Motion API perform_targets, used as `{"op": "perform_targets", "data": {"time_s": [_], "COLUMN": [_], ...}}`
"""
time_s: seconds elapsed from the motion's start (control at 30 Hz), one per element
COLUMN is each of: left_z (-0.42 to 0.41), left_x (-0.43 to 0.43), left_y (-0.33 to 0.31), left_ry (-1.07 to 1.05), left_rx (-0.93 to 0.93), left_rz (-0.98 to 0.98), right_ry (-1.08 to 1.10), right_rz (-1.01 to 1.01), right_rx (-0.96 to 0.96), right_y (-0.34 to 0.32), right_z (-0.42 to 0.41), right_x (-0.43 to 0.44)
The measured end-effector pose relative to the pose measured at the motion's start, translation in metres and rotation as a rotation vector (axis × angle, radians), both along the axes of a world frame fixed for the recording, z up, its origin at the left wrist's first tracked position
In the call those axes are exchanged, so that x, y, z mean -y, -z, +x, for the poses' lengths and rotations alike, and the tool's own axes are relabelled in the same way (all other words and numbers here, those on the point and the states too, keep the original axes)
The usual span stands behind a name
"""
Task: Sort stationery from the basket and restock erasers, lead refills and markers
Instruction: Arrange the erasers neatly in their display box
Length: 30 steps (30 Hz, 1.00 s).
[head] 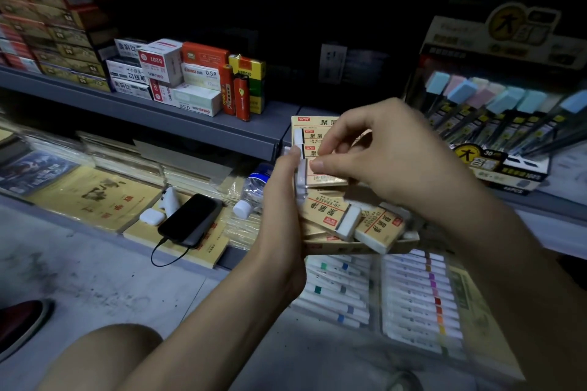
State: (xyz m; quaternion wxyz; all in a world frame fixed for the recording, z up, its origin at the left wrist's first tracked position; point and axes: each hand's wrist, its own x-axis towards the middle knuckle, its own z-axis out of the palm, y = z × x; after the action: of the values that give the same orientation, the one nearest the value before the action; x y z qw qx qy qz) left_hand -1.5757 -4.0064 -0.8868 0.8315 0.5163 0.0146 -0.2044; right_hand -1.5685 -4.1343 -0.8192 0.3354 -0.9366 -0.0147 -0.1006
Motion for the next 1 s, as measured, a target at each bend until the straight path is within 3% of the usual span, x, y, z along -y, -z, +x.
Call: {"op": "perform_targets", "data": {"time_s": [0.4, 0.6, 0.8, 1.0], "left_z": [0.0, 0.002, 0.001, -0.002], "left_x": [-0.001, 0.0, 0.003, 0.007], "left_y": [0.005, 0.007, 0.006, 0.003], "left_ry": [0.002, 0.021, 0.008, -0.012], "left_rx": [0.0, 0.026, 0.056, 0.042], "left_rz": [-0.005, -0.009, -0.017, -0.045], "right_ry": [-0.001, -0.093, -0.064, -0.074], "right_rz": [-0.026, 0.078, -0.153, -0.299], "right_rx": [0.038, -0.111, -0.354, -0.333], "right_y": [0.014, -0.013, -0.021, -0.022], "right_z": [-0.001, -0.032, -0.058, -0.064], "right_x": [0.0, 0.032, 0.037, 0.035]}}
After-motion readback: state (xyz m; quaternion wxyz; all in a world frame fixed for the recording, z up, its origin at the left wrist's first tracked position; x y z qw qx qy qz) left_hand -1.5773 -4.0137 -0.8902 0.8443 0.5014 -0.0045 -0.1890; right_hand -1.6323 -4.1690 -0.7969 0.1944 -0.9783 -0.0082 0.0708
